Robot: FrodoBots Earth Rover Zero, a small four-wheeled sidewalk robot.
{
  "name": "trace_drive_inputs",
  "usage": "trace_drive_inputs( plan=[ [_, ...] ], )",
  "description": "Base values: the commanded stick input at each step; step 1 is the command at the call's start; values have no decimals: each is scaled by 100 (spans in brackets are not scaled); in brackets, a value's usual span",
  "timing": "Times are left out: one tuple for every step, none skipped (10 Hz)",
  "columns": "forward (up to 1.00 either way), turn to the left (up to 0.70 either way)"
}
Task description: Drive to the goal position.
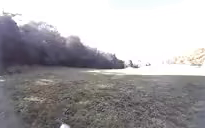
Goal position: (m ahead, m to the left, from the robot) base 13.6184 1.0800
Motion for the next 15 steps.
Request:
trace_drive_inputs(
  plan=[
    [70,0],
    [70,0],
    [70,0],
    [70,0],
    [70,0],
    [70,0],
    [70,0],
    [70,0],
    [70,0],
    [70,0],
    [70,0],
    [70,0],
    [70,0],
    [70,0],
    [70,0]
  ],
)
